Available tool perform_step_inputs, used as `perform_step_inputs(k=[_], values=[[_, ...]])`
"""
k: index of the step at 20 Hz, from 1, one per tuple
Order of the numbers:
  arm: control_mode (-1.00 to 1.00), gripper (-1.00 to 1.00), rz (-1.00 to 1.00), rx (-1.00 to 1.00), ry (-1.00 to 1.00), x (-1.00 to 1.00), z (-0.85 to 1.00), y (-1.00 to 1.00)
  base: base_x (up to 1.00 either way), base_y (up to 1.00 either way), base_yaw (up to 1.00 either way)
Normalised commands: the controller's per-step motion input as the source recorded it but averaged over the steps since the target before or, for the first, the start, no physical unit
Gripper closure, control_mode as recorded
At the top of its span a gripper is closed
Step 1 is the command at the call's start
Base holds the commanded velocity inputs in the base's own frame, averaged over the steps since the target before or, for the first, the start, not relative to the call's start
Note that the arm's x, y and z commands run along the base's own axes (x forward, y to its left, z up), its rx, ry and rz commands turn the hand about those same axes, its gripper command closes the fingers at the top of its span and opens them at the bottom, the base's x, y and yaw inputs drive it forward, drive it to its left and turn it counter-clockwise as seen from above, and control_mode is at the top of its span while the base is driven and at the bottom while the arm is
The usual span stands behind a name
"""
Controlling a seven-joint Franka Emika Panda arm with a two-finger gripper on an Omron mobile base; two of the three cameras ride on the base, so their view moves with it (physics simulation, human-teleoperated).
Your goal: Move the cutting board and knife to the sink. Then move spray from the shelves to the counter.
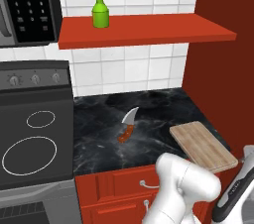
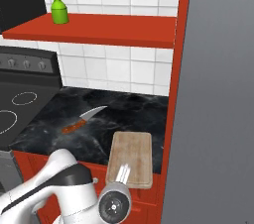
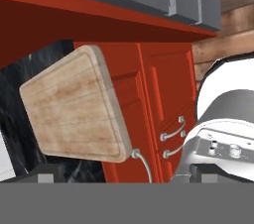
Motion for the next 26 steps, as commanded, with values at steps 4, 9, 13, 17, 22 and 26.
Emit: perform_step_inputs(k=[4,9,13,17,22,26], values=[[-1.0,-1.0,0.0,0.0,-0.01,0.07,-0.06,0.0,0.0,0.0,0.0],[-1.0,-1.0,0.0,0.0,-0.04,0.04,-0.07,0.0,0.0,0.0,0.0],[-1.0,-1.0,0.0,0.03,-0.09,0.01,-0.11,0.0,0.0,0.0,0.0],[-1.0,-1.0,0.0,0.02,-0.15,0.01,-0.09,0.0,0.0,0.0,0.0],[-1.0,-1.0,0.0,0.02,-0.14,0.05,-0.02,0.0,0.0,0.0,0.0],[-1.0,-1.0,0.0,0.03,-0.04,0.2,-0.06,0.0,0.0,0.0,0.0]])
